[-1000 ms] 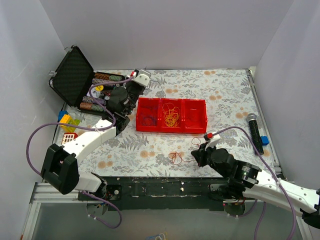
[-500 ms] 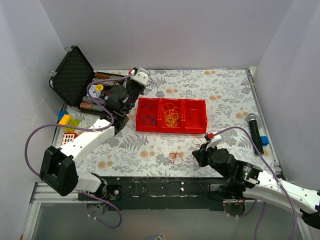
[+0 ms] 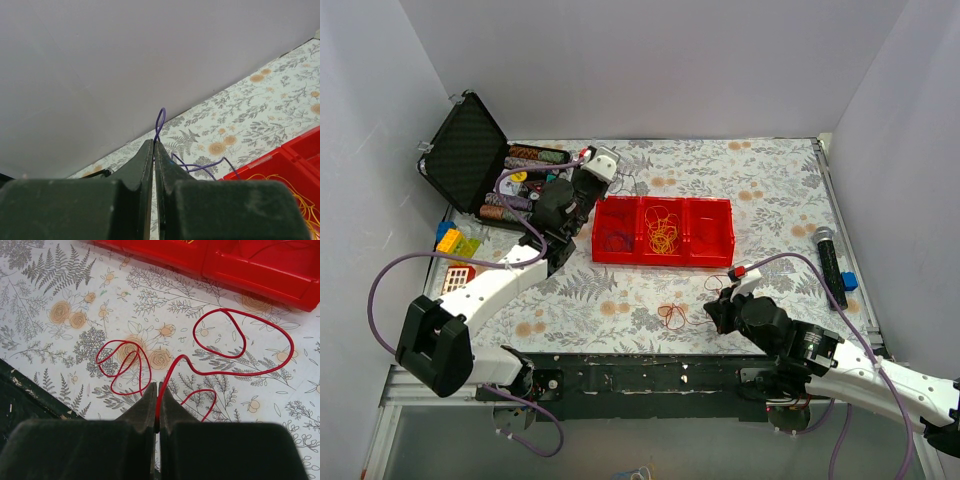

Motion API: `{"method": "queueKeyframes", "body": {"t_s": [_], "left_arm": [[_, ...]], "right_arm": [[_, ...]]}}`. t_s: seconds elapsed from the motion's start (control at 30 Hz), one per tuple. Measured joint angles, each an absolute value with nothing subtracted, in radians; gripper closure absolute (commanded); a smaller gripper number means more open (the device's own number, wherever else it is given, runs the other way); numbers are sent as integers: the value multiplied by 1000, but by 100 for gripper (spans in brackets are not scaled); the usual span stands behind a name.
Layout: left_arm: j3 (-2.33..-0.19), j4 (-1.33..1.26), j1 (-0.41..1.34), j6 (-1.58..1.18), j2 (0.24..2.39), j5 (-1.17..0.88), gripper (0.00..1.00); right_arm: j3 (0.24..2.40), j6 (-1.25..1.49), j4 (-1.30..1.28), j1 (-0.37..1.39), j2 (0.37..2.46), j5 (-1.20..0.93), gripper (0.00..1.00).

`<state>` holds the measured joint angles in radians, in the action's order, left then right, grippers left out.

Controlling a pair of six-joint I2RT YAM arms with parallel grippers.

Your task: Untangle the cables

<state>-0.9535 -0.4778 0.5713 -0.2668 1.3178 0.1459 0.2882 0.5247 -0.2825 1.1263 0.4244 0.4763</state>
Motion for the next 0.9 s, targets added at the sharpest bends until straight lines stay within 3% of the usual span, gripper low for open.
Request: {"method": "queueKeyframes", "body": {"t_s": [0.5,0.9], "left_arm": [[-940,-425,571,-295,1333,165,100],[-947,-311,569,-274,1563,217,100]], "right_arm": [[288,543,-281,1126,433,471,99],[325,548,-274,1126,491,469,99]]}}
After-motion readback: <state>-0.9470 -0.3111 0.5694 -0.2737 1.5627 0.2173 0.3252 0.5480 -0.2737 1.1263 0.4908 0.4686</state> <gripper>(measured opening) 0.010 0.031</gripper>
